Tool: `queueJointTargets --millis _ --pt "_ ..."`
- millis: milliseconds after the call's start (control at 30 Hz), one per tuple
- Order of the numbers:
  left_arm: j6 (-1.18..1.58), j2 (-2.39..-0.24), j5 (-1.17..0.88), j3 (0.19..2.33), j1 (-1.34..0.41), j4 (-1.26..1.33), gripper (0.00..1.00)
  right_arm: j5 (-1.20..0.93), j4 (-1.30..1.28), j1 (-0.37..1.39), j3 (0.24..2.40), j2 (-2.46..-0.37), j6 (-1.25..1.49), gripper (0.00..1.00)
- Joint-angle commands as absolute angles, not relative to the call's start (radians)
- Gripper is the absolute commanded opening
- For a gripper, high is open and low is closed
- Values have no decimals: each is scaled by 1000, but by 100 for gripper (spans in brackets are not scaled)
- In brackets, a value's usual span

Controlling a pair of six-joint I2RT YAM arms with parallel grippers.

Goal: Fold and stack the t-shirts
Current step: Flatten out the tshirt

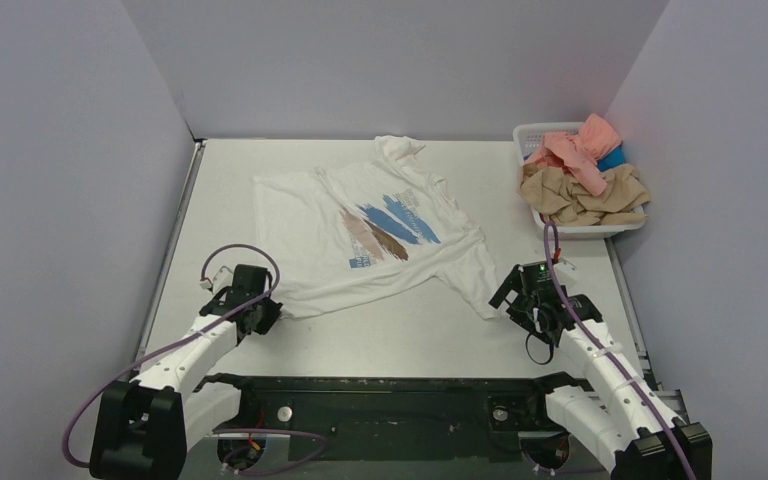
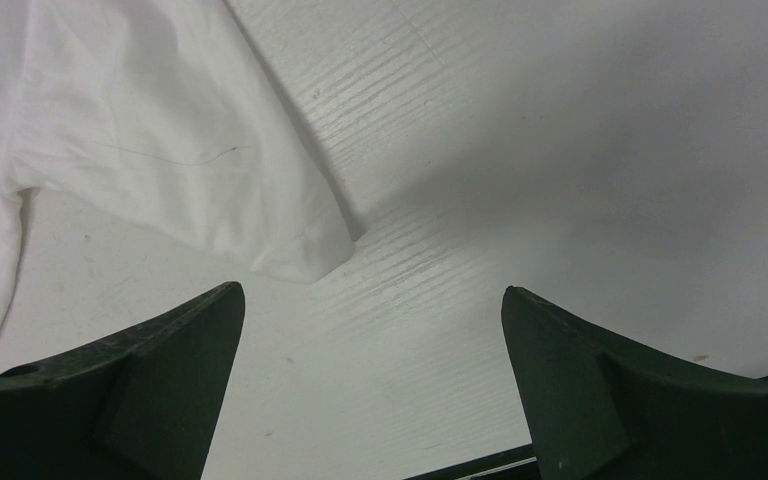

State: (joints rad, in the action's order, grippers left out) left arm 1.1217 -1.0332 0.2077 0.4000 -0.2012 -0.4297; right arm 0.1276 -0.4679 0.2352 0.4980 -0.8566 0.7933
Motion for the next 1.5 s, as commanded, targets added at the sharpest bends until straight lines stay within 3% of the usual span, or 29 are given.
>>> queueJointTargets --millis 0,300,533,800,933,967,1033,1200,1467 --pt "1090 -1069 192 376 -200 -434 0 149 -476 240 504 -892 802 92" --pt "1047 -963 203 426 -200 -505 0 213 -386 351 552 -1047 876 77" --pt "1040 -938 189 430 -200 -519 0 273 -321 383 591 -1225 898 58" --pt "1034 -947 199 443 -200 -527 0 237 -232 389 562 -1335 905 49" --pt "1020 -941 209 470 -199 -534 0 161 -143 393 536 -1350 907 21" --pt "1018 -935 212 478 -199 -543 0 150 -130 394 534 -1345 901 10" --pt "1009 -923 224 511 -199 -562 0 139 -99 394 537 -1319 887 0" --pt "976 -877 279 678 -200 -616 0 211 -135 394 649 -1189 798 0" --pt "902 -813 399 1060 -200 -660 0 349 -296 394 1016 -996 614 0"
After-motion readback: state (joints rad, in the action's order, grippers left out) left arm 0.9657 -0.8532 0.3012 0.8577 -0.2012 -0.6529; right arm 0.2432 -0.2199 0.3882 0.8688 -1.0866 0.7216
